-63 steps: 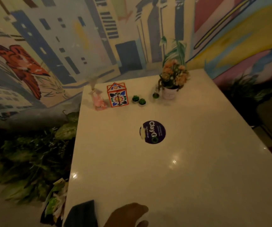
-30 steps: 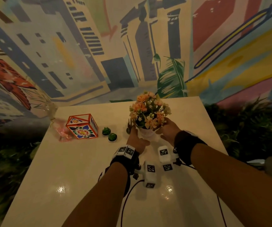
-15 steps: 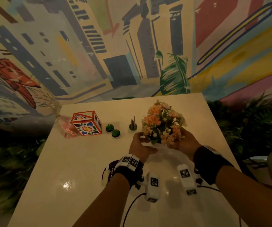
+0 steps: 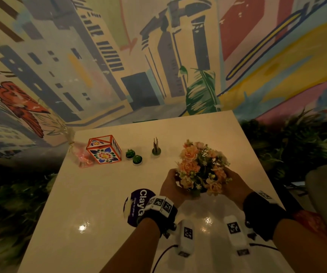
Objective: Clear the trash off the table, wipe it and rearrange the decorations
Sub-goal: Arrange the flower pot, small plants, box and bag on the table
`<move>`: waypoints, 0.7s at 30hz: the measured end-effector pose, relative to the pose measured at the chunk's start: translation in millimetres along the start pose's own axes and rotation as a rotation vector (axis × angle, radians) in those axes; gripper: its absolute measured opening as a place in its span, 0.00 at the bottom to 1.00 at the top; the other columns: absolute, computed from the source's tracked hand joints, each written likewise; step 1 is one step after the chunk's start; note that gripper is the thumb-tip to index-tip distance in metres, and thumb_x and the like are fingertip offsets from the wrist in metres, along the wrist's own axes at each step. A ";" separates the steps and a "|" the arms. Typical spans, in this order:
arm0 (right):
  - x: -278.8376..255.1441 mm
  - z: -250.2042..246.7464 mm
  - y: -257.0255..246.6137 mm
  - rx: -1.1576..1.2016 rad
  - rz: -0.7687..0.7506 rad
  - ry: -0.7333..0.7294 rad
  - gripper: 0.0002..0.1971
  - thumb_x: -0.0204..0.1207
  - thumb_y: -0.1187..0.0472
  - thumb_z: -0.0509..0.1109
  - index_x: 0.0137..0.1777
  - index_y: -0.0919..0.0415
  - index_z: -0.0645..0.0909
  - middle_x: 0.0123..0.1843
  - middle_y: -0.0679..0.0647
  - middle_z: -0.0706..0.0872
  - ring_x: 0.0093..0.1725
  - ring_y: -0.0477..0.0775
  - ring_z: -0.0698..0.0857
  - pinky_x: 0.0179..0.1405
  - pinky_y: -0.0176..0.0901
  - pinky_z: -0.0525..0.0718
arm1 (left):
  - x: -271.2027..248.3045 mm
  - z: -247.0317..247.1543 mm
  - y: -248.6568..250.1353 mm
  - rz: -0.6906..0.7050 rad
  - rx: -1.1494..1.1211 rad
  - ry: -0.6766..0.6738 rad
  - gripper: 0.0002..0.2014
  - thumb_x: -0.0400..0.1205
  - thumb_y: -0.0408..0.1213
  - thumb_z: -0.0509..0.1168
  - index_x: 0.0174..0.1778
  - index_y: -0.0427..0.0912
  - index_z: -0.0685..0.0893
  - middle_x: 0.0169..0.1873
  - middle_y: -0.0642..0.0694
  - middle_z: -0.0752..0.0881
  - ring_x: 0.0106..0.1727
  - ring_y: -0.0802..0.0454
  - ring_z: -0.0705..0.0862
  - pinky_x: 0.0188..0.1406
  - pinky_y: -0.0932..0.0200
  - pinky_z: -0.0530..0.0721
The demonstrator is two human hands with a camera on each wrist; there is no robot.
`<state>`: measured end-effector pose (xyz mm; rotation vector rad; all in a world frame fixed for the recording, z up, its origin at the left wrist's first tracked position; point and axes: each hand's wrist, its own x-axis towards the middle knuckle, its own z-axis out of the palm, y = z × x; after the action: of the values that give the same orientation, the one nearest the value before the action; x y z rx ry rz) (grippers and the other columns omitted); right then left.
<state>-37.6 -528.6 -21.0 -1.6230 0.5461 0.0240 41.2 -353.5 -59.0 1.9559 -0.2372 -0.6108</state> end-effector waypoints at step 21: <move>-28.4 -26.4 20.8 -0.076 -0.013 -0.017 0.29 0.60 0.77 0.80 0.57 0.53 0.79 0.49 0.46 0.87 0.46 0.40 0.85 0.32 0.24 0.81 | 2.6 -35.1 2.4 -0.172 0.246 0.224 0.18 0.71 0.33 0.75 0.54 0.44 0.79 0.44 0.49 0.85 0.43 0.49 0.84 0.43 0.55 0.84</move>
<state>-78.2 -544.7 -27.3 -1.6992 0.5270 0.0500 61.7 -328.1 -45.7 2.2800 -0.0039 -0.4845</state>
